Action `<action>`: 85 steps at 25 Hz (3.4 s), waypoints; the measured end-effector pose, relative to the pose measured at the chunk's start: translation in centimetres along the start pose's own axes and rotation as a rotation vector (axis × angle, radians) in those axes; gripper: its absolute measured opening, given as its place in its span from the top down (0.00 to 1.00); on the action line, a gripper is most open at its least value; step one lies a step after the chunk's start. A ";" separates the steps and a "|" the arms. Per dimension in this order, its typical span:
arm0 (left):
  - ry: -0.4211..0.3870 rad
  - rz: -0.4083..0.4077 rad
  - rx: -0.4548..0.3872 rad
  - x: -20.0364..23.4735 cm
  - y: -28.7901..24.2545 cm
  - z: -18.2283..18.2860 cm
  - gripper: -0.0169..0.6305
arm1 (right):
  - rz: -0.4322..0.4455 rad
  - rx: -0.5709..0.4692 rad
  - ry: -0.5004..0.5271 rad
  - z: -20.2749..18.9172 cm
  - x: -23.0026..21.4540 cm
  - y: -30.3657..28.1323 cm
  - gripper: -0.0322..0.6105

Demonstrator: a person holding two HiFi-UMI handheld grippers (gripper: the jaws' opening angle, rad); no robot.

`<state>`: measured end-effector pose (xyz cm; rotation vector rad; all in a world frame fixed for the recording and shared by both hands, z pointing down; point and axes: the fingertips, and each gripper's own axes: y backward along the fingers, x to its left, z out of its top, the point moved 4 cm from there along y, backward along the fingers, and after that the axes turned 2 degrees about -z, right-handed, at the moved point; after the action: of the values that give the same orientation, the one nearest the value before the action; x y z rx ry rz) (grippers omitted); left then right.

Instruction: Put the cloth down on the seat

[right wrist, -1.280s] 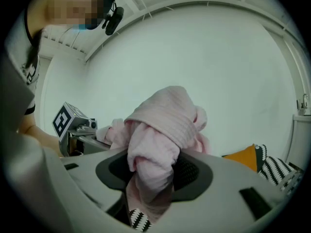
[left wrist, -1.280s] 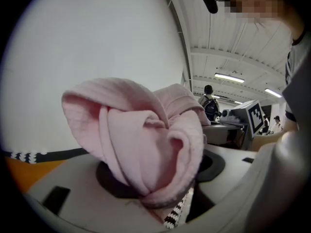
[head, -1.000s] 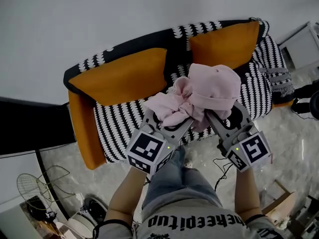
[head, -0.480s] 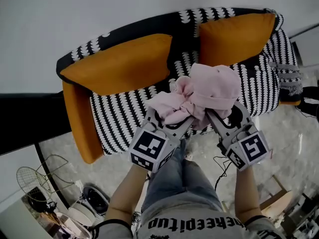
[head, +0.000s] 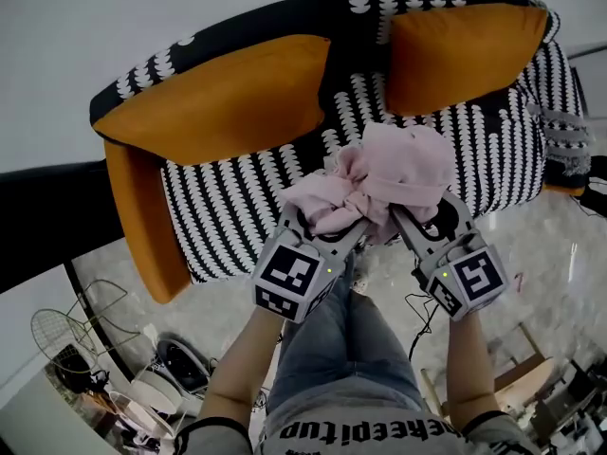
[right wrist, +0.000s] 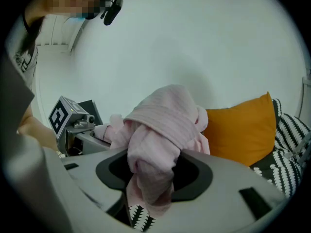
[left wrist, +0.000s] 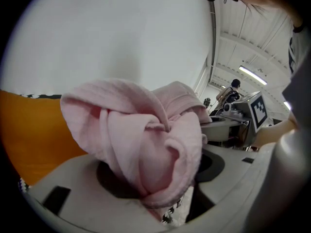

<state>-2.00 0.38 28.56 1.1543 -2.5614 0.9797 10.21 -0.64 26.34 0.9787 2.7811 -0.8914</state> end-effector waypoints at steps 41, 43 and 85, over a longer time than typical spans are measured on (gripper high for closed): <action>0.139 0.002 0.256 8.6 -10.2 -19.7 0.53 | -0.044 0.278 -0.149 -21.4 -3.9 -11.4 0.61; 0.145 0.000 0.263 8.8 -10.8 -20.2 0.53 | -0.049 0.290 -0.152 -22.0 -4.3 -11.6 0.61; 0.155 0.089 0.194 8.8 -9.2 -19.6 0.50 | -0.139 0.267 -0.173 -21.9 -6.7 -9.6 0.58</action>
<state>-3.58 2.85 51.73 0.9716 -2.4565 1.3085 12.67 1.48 50.92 0.7016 2.6561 -1.3260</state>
